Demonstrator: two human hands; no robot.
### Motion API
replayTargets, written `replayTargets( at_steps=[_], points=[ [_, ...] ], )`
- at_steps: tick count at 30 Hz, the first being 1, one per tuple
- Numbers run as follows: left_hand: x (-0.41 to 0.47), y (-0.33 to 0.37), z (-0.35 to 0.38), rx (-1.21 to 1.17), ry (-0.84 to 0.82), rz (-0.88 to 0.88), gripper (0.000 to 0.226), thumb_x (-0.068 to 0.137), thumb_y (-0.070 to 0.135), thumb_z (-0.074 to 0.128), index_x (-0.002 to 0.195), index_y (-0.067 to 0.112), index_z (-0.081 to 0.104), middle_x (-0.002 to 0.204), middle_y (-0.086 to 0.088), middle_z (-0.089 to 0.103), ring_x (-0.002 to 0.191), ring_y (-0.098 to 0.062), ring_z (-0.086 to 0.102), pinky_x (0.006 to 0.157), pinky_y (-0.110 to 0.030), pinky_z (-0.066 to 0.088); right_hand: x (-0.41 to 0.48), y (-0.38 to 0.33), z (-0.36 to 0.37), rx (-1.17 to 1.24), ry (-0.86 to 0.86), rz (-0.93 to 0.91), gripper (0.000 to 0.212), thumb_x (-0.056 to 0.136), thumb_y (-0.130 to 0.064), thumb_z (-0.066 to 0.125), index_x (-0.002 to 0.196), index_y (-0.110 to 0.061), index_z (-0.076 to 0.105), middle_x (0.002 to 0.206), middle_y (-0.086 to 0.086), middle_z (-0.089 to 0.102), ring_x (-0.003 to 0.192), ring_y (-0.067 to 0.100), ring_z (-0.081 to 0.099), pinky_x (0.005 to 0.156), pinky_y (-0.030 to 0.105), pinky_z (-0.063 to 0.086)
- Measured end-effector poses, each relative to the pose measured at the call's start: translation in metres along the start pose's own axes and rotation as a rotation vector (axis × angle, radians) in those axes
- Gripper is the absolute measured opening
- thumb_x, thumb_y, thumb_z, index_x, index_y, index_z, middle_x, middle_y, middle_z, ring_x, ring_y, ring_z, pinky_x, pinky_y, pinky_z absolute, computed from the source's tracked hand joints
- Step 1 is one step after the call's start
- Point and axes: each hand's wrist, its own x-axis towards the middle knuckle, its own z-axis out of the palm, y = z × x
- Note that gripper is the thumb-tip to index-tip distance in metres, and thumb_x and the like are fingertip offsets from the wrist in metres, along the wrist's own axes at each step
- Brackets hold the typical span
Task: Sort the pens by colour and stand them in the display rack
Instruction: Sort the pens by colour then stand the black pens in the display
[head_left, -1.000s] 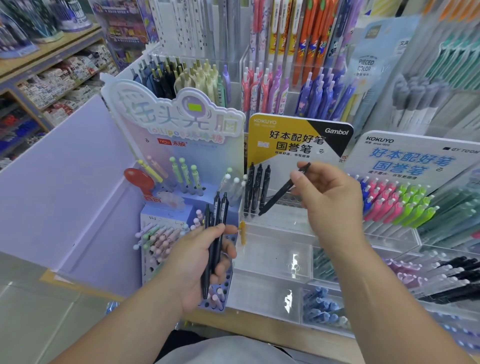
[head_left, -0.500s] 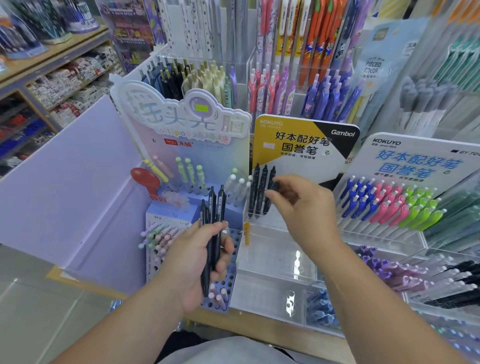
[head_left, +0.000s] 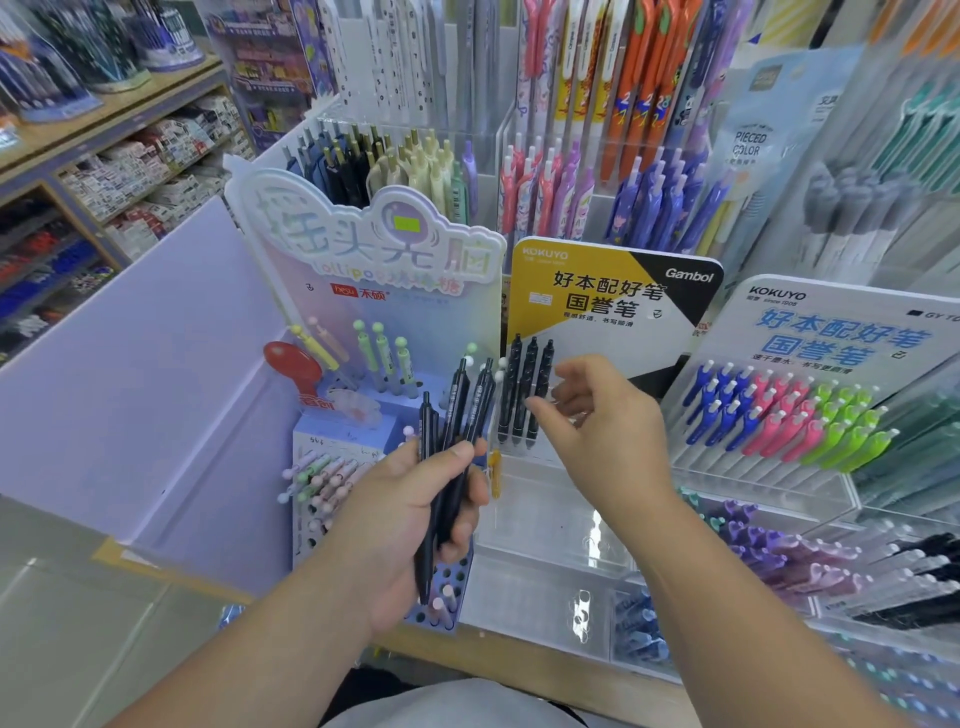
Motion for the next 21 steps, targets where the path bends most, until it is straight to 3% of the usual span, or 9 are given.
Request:
replayTargets(
  at_steps=[2, 5, 10, 15, 18, 21],
  points=[
    [0.001, -0.002, 0.0, 0.055, 0.007, 0.009, 0.019, 0.096, 0.022, 0.058, 0.109, 0.009, 0.064, 0.071, -0.008, 0.061, 0.046, -0.015, 0.042, 0.04, -0.024, 0.031, -0.005, -0.009, -0.009, 0.218, -0.006, 0.12, 0.02, 0.082, -0.034, 0.078, 0.093, -0.02, 0.069, 0.076, -0.009, 0.07, 0.071, 0.005, 0.066, 0.067, 0.025, 0.056],
    [0.003, -0.005, 0.003, 0.14, -0.015, -0.018, 0.022, 0.097, 0.022, 0.057, 0.11, 0.006, 0.064, 0.071, -0.008, 0.064, 0.044, -0.015, 0.042, 0.043, -0.023, 0.027, -0.014, -0.027, -0.018, 0.716, -0.165, 0.333, 0.012, 0.085, -0.021, 0.075, 0.091, -0.011, 0.073, 0.075, 0.005, 0.074, 0.066, 0.015, 0.069, 0.06, 0.03, 0.056],
    [0.003, -0.003, 0.012, 0.083, -0.154, -0.073, 0.03, 0.087, 0.028, 0.06, 0.103, 0.004, 0.068, 0.068, -0.014, 0.065, 0.038, -0.015, 0.045, 0.036, -0.018, 0.027, -0.019, -0.023, -0.021, 0.988, -0.281, 0.358, 0.014, 0.09, -0.005, 0.064, 0.101, -0.008, 0.072, 0.08, 0.012, 0.071, 0.067, 0.018, 0.063, 0.058, 0.028, 0.047],
    [0.008, -0.002, 0.016, 0.082, -0.189, -0.055, 0.032, 0.087, 0.031, 0.06, 0.103, 0.005, 0.07, 0.071, -0.017, 0.065, 0.039, -0.017, 0.046, 0.037, -0.02, 0.027, -0.013, -0.017, -0.032, 1.026, -0.291, 0.33, 0.017, 0.09, -0.001, 0.062, 0.106, -0.001, 0.069, 0.086, 0.016, 0.07, 0.07, 0.02, 0.063, 0.06, 0.028, 0.048],
    [0.015, -0.005, 0.016, 0.043, -0.108, -0.064, 0.03, 0.098, 0.033, 0.05, 0.106, 0.01, 0.067, 0.074, -0.019, 0.065, 0.04, -0.018, 0.045, 0.034, -0.018, 0.027, 0.0, -0.015, -0.048, 0.975, -0.106, 0.309, 0.011, 0.089, -0.003, 0.065, 0.098, -0.006, 0.07, 0.082, 0.01, 0.072, 0.069, 0.019, 0.065, 0.06, 0.026, 0.05],
    [0.024, -0.009, 0.01, -0.024, 0.006, -0.052, 0.03, 0.101, 0.032, 0.047, 0.112, 0.012, 0.067, 0.066, -0.01, 0.058, 0.039, -0.015, 0.037, 0.038, -0.019, 0.022, 0.016, -0.012, -0.066, 0.772, 0.046, 0.216, 0.008, 0.089, -0.008, 0.068, 0.096, -0.012, 0.069, 0.081, 0.005, 0.073, 0.071, 0.016, 0.068, 0.062, 0.026, 0.054]
  ],
)
